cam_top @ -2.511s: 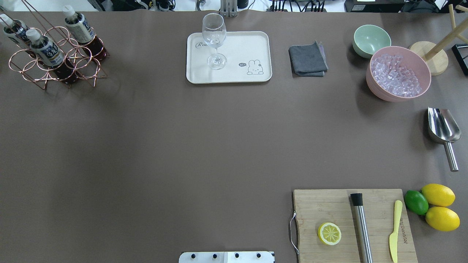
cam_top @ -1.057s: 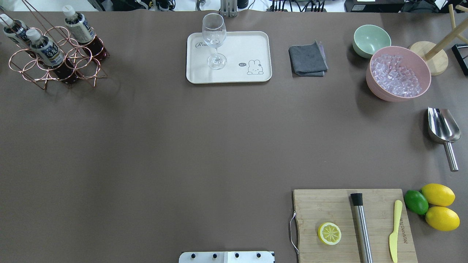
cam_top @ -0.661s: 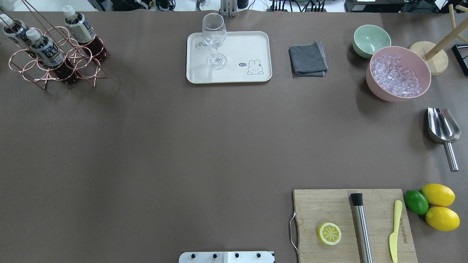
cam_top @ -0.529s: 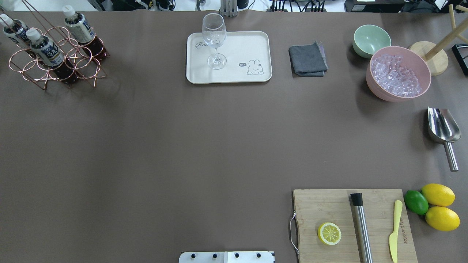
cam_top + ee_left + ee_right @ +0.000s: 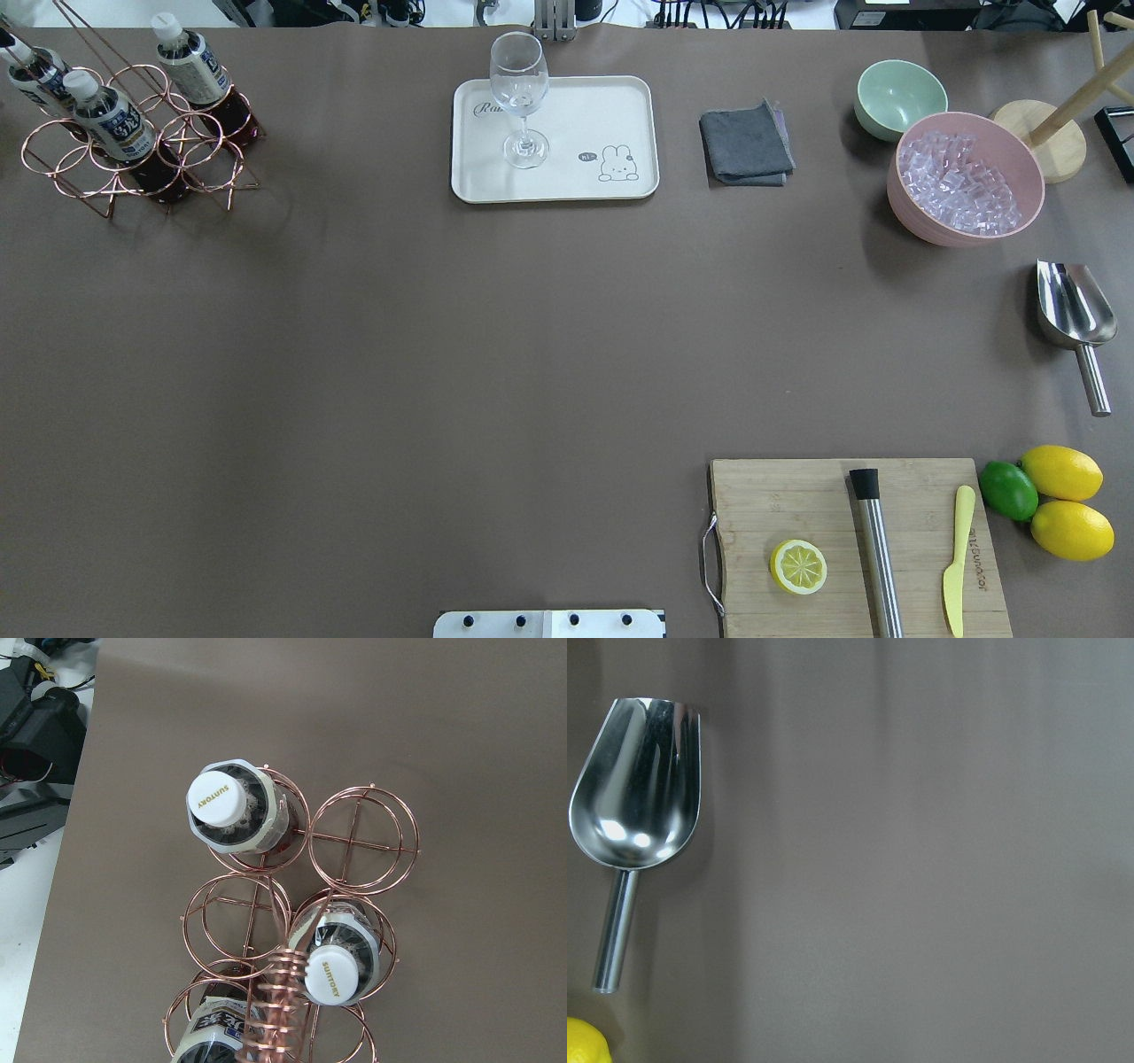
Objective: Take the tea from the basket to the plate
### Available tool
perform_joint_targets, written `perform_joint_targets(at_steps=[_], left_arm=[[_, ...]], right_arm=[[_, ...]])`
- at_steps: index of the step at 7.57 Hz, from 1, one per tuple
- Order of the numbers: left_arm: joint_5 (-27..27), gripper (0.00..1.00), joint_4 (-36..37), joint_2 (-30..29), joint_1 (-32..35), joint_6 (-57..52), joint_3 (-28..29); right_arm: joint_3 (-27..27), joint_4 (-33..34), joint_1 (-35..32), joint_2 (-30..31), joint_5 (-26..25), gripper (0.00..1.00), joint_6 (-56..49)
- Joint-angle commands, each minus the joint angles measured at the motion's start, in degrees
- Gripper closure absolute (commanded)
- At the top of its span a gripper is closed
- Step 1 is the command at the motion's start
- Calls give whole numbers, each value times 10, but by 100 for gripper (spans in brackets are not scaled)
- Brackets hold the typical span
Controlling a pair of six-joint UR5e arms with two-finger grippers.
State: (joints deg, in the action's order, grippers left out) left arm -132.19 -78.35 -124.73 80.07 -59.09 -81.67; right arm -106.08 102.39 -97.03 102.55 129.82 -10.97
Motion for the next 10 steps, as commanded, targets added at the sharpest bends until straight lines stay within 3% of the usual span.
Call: perform_joint_targets(at_steps=[1, 6, 9, 10], left_arm=[[-1, 100, -1, -1, 1, -17, 1], [0, 100, 77, -45, 31, -73, -17], [1, 100, 229, -23, 29, -65, -205], [0, 100, 254, -23, 28, -31, -238]], right_arm=[[0, 0, -1, -1, 0, 0, 1], [-1, 0, -2, -1, 0, 0, 1], [-2, 0, -2, -1, 0, 0, 1], [-3, 0, -2, -1, 2, 0, 1]])
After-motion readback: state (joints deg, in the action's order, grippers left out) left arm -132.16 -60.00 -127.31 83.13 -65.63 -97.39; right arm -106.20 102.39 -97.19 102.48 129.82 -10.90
